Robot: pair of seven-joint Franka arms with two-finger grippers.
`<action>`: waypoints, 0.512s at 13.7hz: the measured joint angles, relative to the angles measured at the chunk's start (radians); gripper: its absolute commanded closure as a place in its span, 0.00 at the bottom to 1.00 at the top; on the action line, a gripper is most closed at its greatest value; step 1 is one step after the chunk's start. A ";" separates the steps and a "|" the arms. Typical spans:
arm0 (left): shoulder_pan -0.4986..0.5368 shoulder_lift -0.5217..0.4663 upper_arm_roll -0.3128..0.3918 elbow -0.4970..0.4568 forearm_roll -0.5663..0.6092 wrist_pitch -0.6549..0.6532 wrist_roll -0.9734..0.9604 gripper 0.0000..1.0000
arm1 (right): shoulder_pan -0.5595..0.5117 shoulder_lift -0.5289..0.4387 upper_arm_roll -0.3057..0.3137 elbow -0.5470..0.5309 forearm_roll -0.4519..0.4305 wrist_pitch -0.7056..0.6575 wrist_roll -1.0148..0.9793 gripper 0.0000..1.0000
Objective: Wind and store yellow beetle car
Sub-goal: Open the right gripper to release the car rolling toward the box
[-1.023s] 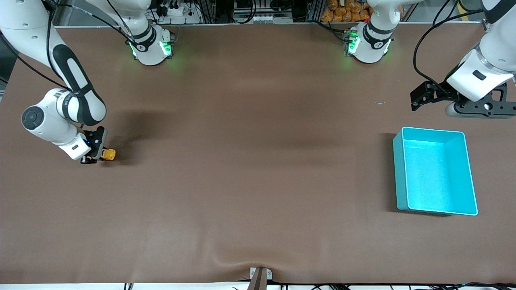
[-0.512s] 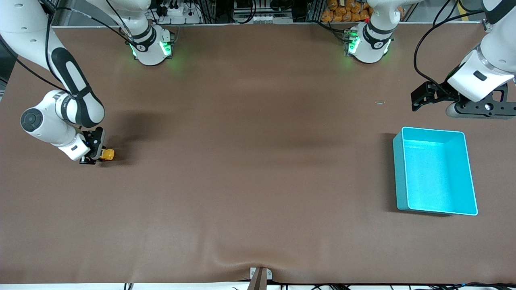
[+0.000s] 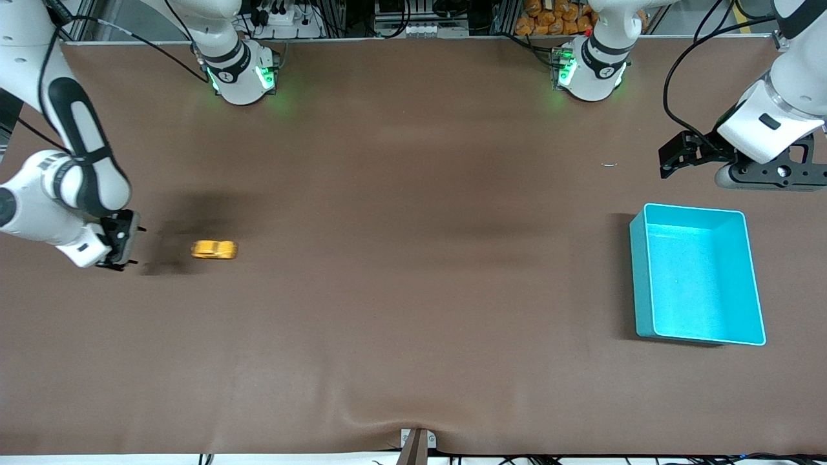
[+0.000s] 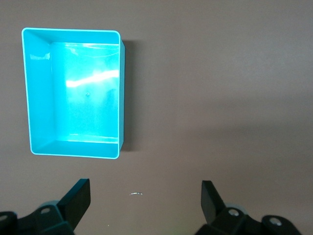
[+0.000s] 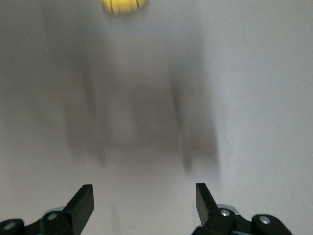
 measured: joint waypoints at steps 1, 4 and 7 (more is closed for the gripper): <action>0.000 0.000 0.000 0.000 0.000 0.000 0.000 0.00 | -0.008 0.000 0.000 0.006 0.000 -0.008 0.000 0.08; 0.000 0.000 0.000 0.000 0.000 0.000 0.000 0.00 | -0.024 0.003 0.000 0.005 0.002 -0.010 0.000 0.10; 0.000 0.000 0.000 0.000 0.000 0.000 0.000 0.00 | -0.028 0.003 0.000 0.005 0.027 -0.013 0.001 0.10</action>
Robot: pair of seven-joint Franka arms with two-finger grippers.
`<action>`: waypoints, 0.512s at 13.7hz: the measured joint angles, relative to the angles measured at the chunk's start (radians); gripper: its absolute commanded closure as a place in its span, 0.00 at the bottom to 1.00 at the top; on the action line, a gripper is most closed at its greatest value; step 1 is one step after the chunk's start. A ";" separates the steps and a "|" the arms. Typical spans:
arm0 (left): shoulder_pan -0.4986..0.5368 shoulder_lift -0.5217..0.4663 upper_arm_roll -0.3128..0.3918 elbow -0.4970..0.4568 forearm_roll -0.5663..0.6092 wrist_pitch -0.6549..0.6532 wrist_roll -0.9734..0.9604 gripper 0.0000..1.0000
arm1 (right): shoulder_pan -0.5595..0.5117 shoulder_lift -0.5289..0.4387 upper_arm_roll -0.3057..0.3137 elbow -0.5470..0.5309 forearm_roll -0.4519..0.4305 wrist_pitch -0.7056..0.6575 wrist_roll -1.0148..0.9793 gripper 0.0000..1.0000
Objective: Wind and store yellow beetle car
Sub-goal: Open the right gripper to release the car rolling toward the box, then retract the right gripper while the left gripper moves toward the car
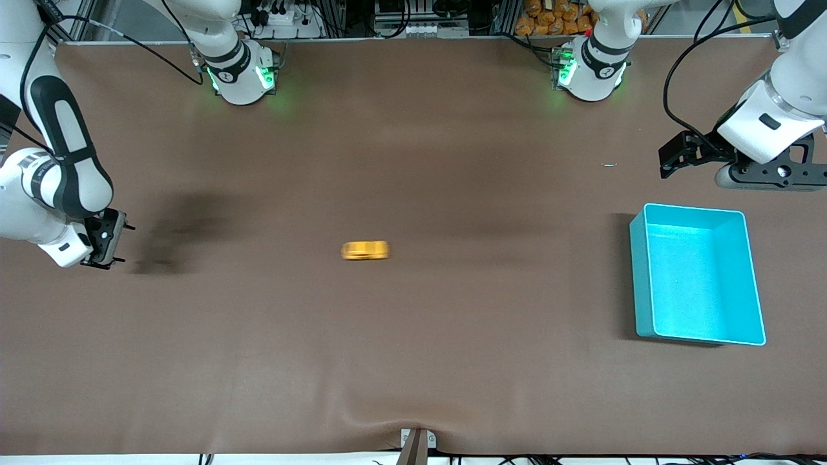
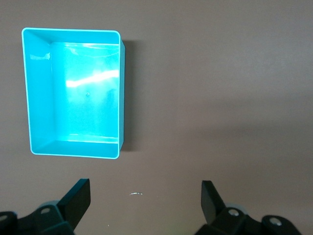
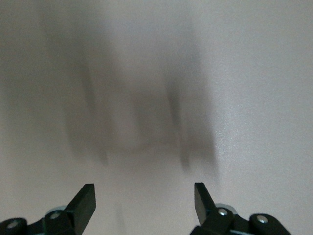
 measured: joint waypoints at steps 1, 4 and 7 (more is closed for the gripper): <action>0.000 0.000 0.000 0.000 0.000 0.000 0.000 0.00 | -0.001 0.000 0.000 0.000 0.022 -0.003 0.000 0.09; 0.000 0.000 0.000 0.000 0.000 0.000 0.000 0.00 | -0.006 -0.007 0.000 0.008 0.084 -0.017 0.011 0.00; 0.000 0.000 0.000 0.000 0.000 0.000 0.000 0.00 | -0.009 -0.027 0.000 0.053 0.110 -0.120 0.118 0.00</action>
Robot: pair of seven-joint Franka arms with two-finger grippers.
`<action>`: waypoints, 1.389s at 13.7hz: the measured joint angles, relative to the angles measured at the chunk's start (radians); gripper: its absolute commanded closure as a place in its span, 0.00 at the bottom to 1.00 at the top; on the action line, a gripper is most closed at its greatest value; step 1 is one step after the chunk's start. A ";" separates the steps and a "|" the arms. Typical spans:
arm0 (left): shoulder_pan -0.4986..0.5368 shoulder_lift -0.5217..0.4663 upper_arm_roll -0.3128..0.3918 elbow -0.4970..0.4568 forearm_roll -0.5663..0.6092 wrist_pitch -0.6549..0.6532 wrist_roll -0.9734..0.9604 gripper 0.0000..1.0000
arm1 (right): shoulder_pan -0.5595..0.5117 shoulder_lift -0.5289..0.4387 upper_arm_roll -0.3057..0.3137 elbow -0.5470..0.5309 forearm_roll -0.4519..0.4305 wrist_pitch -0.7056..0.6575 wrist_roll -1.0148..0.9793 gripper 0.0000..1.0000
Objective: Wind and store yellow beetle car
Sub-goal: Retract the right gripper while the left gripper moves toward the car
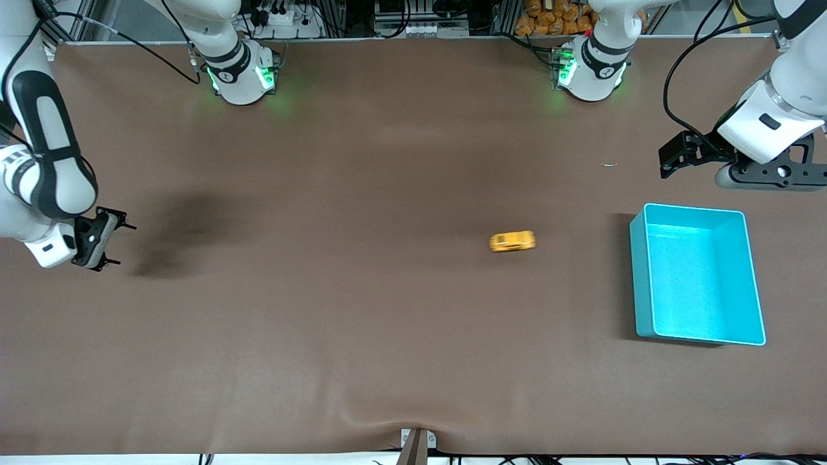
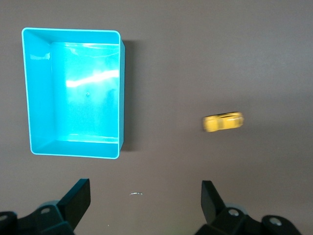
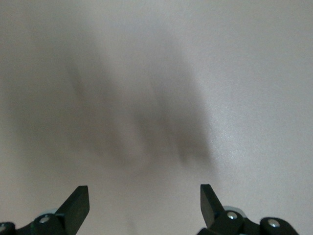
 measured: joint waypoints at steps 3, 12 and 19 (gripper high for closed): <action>0.000 0.000 0.000 0.000 0.000 0.000 0.000 0.00 | 0.000 -0.024 0.006 0.100 0.001 -0.170 0.172 0.00; 0.000 0.000 0.001 0.000 0.000 0.000 0.000 0.00 | 0.084 -0.142 0.020 0.308 0.001 -0.399 0.646 0.00; 0.053 0.027 0.010 -0.004 0.001 0.000 0.000 0.00 | 0.179 -0.156 0.020 0.580 -0.002 -0.626 1.103 0.00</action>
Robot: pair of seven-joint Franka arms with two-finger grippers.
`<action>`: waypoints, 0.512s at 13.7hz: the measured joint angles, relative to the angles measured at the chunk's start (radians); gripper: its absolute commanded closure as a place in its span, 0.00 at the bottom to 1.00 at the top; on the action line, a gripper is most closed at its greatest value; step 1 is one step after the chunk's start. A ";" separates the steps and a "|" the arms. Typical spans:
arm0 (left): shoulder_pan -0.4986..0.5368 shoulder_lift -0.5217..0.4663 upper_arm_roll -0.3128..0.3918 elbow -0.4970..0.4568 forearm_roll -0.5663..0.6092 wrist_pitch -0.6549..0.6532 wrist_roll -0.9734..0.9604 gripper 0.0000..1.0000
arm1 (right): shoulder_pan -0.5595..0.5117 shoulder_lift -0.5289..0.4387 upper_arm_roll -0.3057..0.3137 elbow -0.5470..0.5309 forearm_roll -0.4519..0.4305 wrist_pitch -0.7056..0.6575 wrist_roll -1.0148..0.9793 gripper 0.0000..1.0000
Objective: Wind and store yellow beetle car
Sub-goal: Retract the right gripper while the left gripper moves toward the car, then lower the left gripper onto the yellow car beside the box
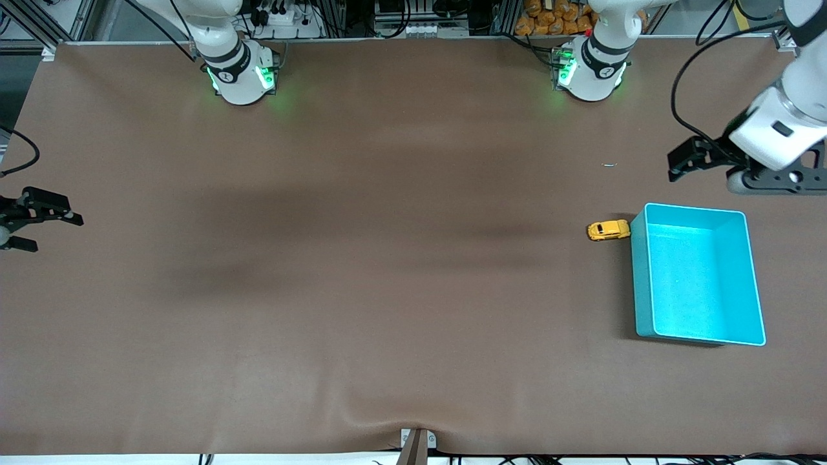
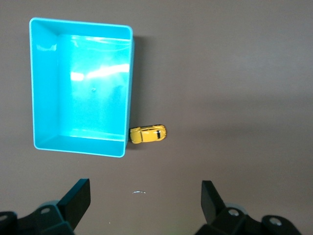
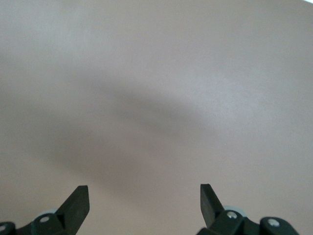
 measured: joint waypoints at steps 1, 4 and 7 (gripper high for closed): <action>0.019 0.014 0.002 0.000 0.000 0.001 0.000 0.00 | 0.019 -0.005 0.000 0.025 0.000 -0.021 0.062 0.00; 0.053 0.048 0.003 0.000 0.000 0.001 0.000 0.00 | 0.063 -0.045 0.000 0.055 -0.001 -0.057 0.258 0.00; 0.052 0.072 -0.001 -0.002 0.000 0.000 -0.082 0.00 | 0.092 -0.104 0.000 0.055 -0.023 -0.104 0.350 0.00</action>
